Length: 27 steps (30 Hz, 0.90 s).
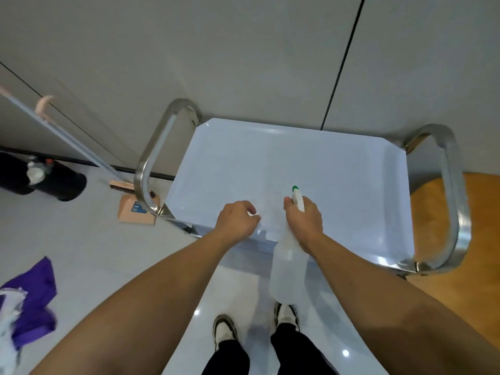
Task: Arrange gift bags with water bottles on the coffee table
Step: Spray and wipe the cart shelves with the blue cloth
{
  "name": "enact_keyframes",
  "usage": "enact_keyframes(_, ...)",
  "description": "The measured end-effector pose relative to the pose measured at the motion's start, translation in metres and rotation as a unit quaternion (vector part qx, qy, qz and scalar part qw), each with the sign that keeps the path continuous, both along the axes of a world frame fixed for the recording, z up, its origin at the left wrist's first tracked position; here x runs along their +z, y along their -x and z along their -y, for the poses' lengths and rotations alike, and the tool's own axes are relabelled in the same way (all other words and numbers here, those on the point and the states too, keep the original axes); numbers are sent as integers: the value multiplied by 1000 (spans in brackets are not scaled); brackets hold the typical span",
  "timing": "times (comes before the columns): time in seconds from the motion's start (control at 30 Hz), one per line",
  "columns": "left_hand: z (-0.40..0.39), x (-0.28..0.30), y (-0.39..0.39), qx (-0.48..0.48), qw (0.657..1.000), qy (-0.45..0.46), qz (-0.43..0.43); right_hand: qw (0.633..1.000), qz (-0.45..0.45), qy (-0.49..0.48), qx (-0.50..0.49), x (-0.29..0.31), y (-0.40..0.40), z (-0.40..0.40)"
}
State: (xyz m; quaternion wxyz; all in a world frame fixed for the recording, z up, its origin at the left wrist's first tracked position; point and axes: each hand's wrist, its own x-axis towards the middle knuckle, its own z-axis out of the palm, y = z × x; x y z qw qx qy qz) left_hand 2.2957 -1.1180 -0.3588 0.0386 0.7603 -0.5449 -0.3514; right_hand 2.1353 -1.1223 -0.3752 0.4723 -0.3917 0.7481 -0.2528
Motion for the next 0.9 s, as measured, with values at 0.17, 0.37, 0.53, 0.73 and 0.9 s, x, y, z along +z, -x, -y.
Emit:
enact_keyframes(0.17,1,-1,-40,13,1000,2,-12,1000,1,8,20,12,-42,8)
enact_keyframes(0.37,2,-3,-96,4,1000,7,-25,998,-26,29,42,27,-106,9)
enact_keyframes(0.53,-3,-3,-148,3,999,17,-34,998,-34,39,48,32,-157,8)
enact_keyframes(0.73,-7,-4,-200,8,999,24,-38,996,-62,46,48,35,-204,7)
enact_keyframes(0.9,-17,-11,-214,-5,997,18,-73,1000,0,27,-4,34,-229,4)
